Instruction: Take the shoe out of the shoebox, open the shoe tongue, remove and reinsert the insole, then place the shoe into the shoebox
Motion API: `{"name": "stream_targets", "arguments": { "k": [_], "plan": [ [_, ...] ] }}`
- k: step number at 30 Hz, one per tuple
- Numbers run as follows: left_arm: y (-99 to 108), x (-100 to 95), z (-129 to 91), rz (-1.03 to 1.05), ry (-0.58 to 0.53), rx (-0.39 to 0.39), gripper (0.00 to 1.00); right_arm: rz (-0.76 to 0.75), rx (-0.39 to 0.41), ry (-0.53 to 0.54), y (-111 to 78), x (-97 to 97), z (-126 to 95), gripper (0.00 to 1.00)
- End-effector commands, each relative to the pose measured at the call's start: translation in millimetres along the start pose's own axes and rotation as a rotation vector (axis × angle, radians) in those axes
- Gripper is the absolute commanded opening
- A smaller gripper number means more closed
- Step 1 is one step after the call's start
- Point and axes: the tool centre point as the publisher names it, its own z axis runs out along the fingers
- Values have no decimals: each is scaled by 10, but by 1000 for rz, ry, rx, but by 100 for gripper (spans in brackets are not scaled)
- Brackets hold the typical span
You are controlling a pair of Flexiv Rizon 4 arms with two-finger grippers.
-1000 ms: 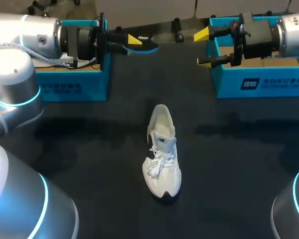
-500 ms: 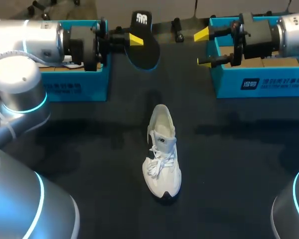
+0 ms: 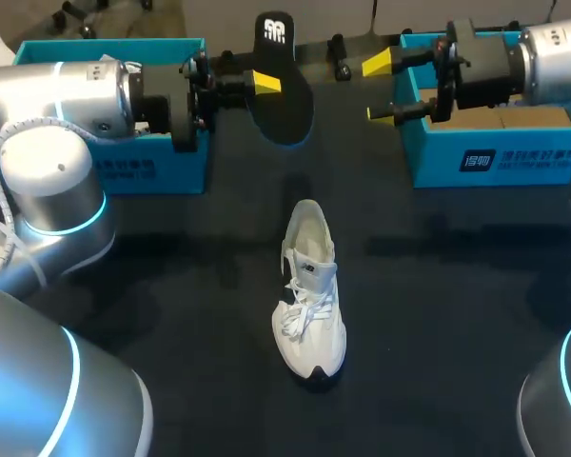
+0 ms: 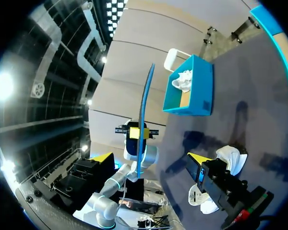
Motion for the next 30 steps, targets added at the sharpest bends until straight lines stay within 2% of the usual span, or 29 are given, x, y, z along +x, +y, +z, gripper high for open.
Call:
{"name": "stream_targets", "arguments": {
  "k": [1, 12, 16, 20, 23, 24, 30],
  "plan": [
    [-2, 7, 31, 0, 1, -2, 0, -6, 12, 8, 43, -4, 144, 100],
    [41, 36, 204, -3, -5, 0, 0, -20, 33, 18, 6, 48, 324, 100],
    [30, 41, 270, -1, -10, 7, 0, -21, 42, 23, -8, 60, 378, 81],
    [32, 56, 338, 2, -10, 12, 0, -21, 50, 26, -34, 64, 420, 72],
    [38, 70, 378, 11, -12, 20, 0, -19, 53, 31, -54, 56, 446, 54],
    [45, 72, 399, 7, -12, 21, 0, -18, 55, 33, -60, 53, 455, 51],
    [56, 52, 479, 9, -19, 20, 0, -16, 59, 41, -76, 43, 496, 48]
  ]
}}
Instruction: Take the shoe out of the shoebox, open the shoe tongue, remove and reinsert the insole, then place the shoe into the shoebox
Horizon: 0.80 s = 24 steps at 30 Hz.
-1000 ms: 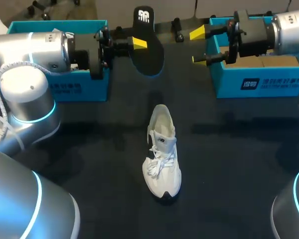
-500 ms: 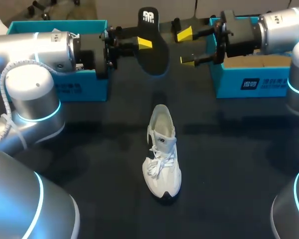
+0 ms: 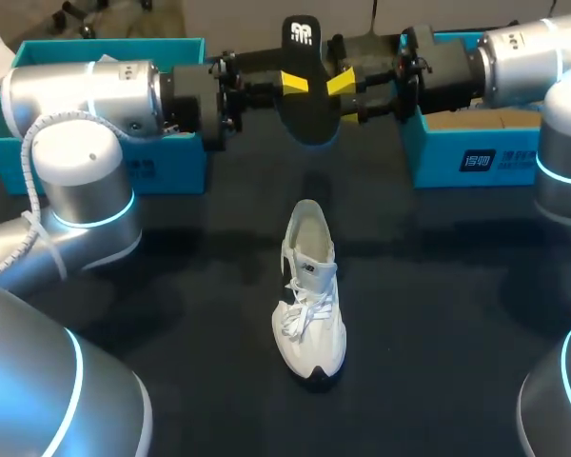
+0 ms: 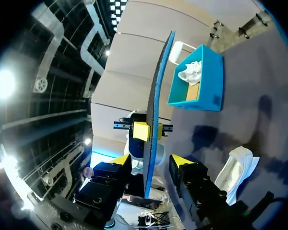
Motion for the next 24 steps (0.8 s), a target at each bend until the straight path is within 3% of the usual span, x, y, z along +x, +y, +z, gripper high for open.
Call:
{"name": "stream_targets", "arguments": {
  "k": [1, 11, 24],
  "plan": [
    [23, 2, 99, 3, -5, -1, 0, 0, 1, 6, 8, -15, 64, 48],
    [-26, -7, 204, 8, -16, 15, 0, 0, 11, 17, 21, -34, 112, 47],
    [-23, -14, 229, 6, -26, 13, 0, 6, 20, 23, 19, -56, 114, 38]
  ]
}}
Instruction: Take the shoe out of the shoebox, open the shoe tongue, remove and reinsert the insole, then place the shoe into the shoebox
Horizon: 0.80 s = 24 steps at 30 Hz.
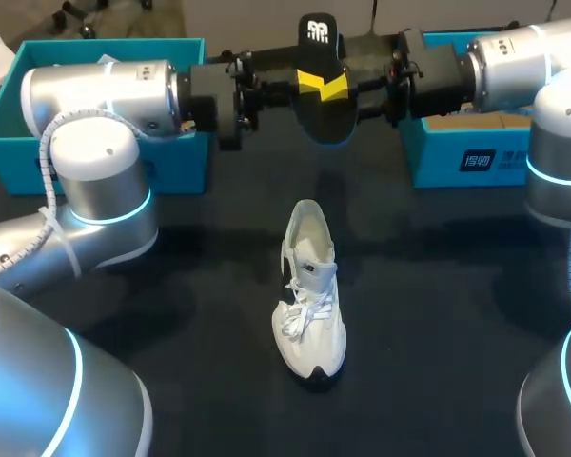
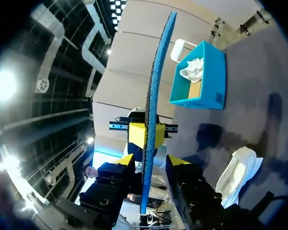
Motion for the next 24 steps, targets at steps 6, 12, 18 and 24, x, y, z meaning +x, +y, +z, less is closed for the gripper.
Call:
{"name": "stream_targets", "arguments": {
  "k": [6, 12, 18, 24],
  "plan": [
    [-22, -28, 32, -1, -9, 4, 0, 0, 4, 3, 28, -21, 15, 29],
    [-32, -34, 27, 0, -13, 6, 0, -1, 7, 6, 43, -28, 19, 15],
    [-20, -19, 21, -3, -8, 1, 0, -2, 12, 8, 55, -27, 25, 5],
    [-19, -13, 16, -6, -2, -5, 21, -6, 16, 8, 68, -26, 27, 0]
  ]
}}
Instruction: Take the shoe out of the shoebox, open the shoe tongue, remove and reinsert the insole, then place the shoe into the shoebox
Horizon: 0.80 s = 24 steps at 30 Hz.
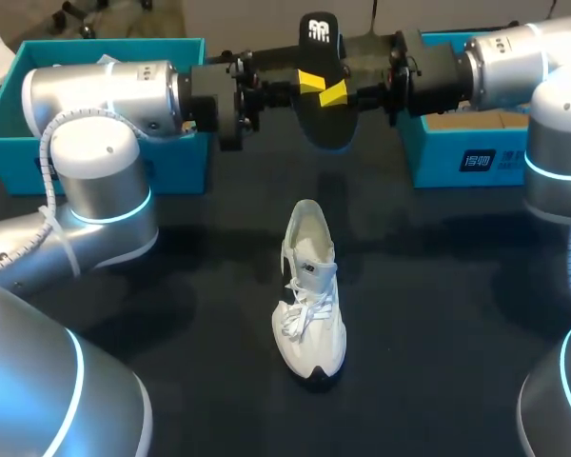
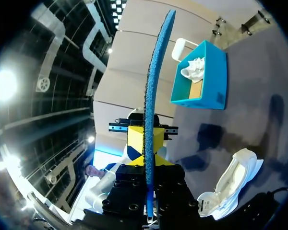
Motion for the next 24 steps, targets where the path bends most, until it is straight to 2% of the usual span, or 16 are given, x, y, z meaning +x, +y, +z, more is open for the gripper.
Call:
{"name": "stream_targets", "arguments": {
  "k": [1, 2, 3, 4, 5, 6, 14, 24],
  "plan": [
    [-12, -9, 11, -2, 0, -8, 31, -1, 4, -1, 32, -20, 8, 0],
    [-9, -8, 10, -2, 0, -10, 39, -2, 4, -1, 34, -20, 8, 0],
    [-8, -7, 8, -3, 0, -12, 43, -2, 4, -2, 35, -20, 8, 0],
    [-5, -6, 5, -3, 0, -17, 54, -3, 4, -3, 37, -19, 7, 0],
    [-3, -6, 4, -3, 1, -19, 71, -3, 4, -5, 38, -19, 7, 0],
    [0, -6, -2, -4, 2, -21, 99, -4, 4, -6, 39, -19, 7, 0],
    [10, -10, -116, -35, 22, -32, 100, -45, -5, -18, 50, -37, 0, 0],
    [11, 25, -445, -110, 70, -65, 100, -98, -50, -34, 71, -33, -139, 0]
  ]
}}
